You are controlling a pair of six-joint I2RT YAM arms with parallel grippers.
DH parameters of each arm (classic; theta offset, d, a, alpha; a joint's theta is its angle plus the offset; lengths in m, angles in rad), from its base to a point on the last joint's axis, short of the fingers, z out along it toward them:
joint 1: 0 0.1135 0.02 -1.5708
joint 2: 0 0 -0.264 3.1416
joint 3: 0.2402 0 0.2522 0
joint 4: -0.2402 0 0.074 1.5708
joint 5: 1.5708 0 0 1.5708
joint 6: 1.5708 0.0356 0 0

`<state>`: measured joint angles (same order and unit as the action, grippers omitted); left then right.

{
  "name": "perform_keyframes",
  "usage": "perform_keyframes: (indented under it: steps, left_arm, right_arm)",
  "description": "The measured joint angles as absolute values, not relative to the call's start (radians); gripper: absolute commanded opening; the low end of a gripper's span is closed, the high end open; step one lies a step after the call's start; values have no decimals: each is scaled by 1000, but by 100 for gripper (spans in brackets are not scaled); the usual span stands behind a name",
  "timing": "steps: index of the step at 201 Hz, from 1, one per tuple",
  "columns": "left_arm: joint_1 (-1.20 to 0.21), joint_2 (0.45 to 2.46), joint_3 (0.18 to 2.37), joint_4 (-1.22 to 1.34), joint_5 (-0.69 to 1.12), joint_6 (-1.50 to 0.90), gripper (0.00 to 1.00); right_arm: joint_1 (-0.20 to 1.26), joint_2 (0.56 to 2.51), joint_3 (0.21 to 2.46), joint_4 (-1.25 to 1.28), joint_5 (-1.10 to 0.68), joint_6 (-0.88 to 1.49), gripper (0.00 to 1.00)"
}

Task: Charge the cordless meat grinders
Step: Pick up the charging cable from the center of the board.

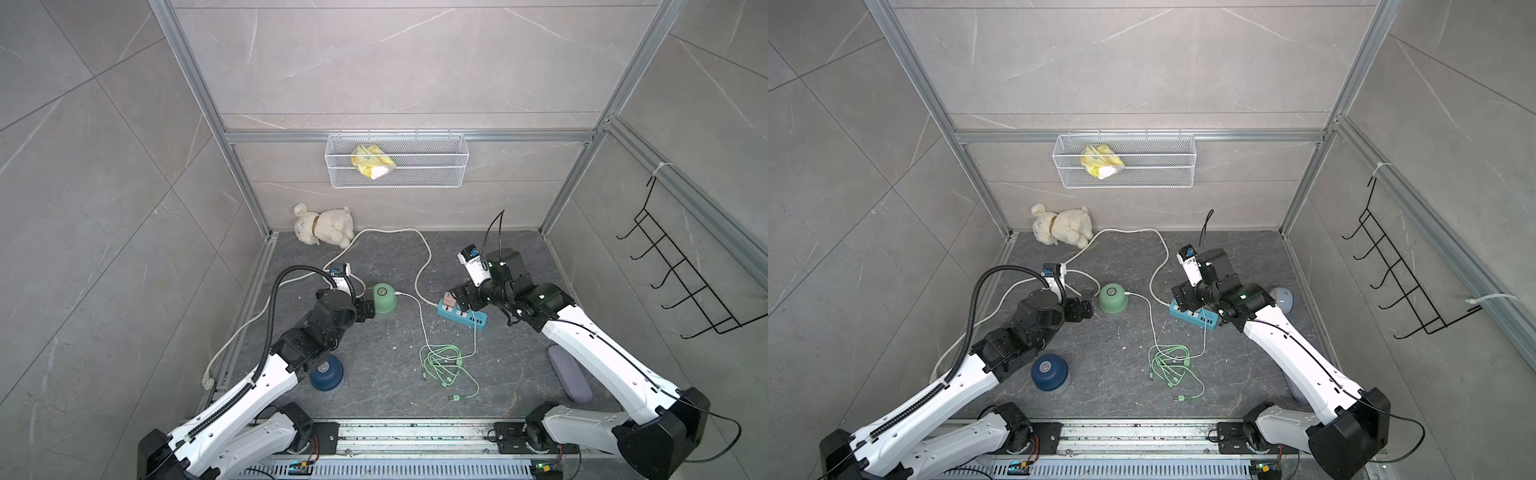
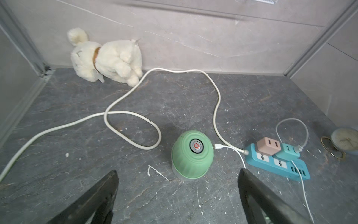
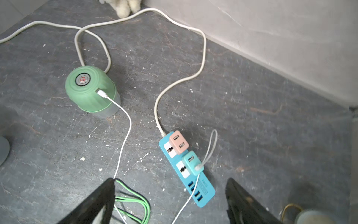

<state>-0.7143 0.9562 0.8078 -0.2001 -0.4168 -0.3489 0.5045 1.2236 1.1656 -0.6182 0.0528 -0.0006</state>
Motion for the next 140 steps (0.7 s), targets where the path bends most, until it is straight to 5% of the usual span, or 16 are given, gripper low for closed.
perform_keyframes:
  steps: [42, 140]
  left_arm:
    - [-714, 1032, 810, -174, -343, -376, 97]
    - [-714, 1106, 819, -126, -294, -468, 97]
  right_arm:
    - [508, 1105, 1081, -710, -17, 189, 72]
    - [806, 1142, 821, -872, -57, 506, 72]
